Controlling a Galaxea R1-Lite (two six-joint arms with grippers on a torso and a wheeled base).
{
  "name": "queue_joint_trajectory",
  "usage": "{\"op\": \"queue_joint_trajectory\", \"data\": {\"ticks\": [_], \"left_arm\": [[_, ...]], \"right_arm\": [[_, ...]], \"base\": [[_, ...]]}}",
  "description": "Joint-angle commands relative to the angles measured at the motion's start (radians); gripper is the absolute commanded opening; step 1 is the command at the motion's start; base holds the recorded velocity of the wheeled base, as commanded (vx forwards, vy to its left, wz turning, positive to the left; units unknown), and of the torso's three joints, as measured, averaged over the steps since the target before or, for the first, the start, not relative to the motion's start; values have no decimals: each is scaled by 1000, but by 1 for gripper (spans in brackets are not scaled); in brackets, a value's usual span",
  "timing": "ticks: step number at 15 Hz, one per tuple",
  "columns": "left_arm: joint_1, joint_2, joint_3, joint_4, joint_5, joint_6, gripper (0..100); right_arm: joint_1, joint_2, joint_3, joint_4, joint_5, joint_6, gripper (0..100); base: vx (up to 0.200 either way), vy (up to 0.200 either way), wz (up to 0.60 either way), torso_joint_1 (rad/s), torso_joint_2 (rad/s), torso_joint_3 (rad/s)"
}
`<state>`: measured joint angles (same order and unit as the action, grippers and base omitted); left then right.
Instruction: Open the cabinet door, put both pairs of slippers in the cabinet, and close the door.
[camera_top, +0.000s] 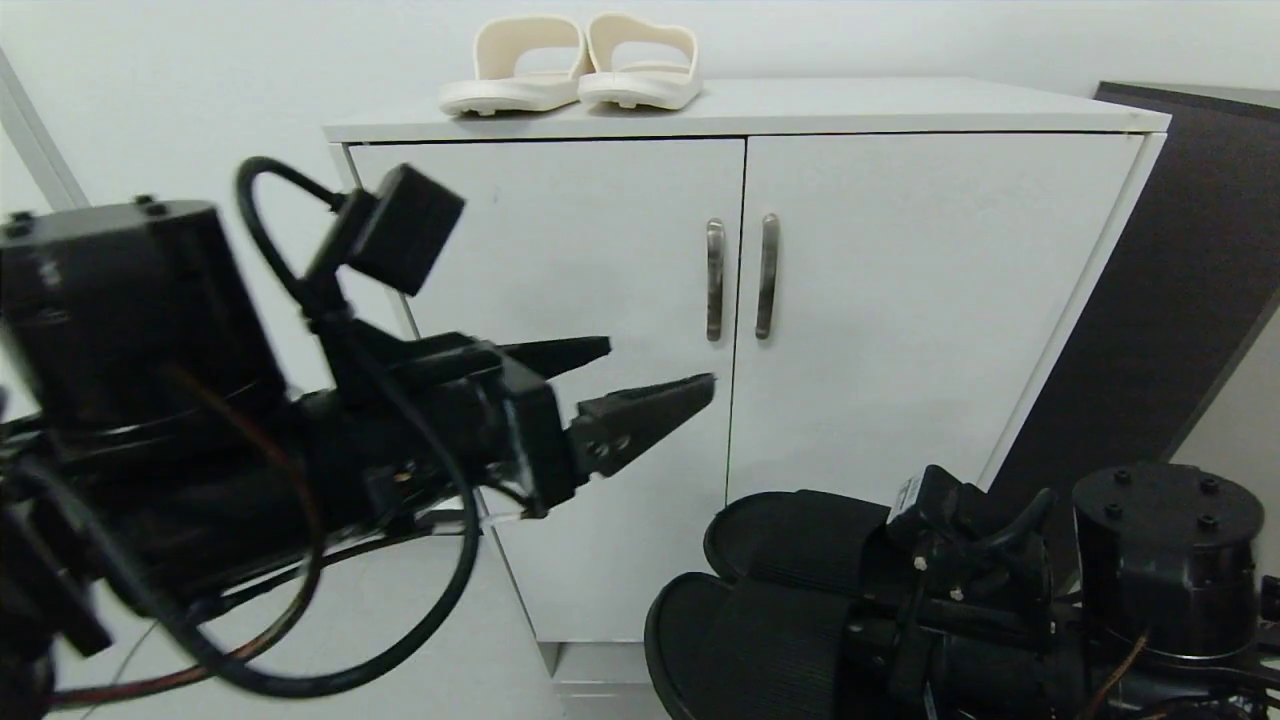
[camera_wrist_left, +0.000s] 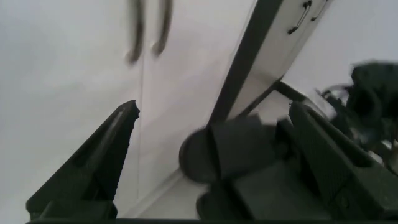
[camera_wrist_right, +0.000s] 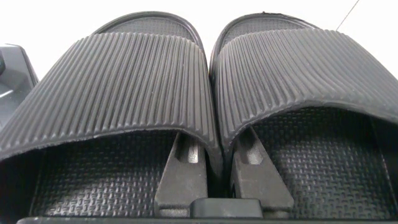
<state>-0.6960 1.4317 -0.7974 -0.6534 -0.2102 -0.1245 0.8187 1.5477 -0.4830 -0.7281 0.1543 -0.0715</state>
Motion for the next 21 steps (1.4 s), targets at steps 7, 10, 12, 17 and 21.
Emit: {"op": "queue_joint_trajectory", "data": {"ticks": [7,10,12,17,21], "left_arm": [[-48,294,-381,92,-221,-101,100],[-34,332,-442,87,-285,-199,100],[0,363,-480,89,-268,-199,100],[21,394,-542,90,-186,-187,100],[23,481,-620,98,-146,-187,100]], "right_arm": [[0,0,6,-1,-1,-2,0],[0,-3,7,-1,-1,-2,0],[0,-3,7,-1,-1,-2,0],[0,2,7,1,-2,-4,0],[2,2,9,1,-2,-16,0]], "base": [[0,0,0,0,0,0],[0,0,0,0,0,0],[0,0,0,0,0,0],[0,0,0,0,0,0],[0,0,0,0,0,0]]}}
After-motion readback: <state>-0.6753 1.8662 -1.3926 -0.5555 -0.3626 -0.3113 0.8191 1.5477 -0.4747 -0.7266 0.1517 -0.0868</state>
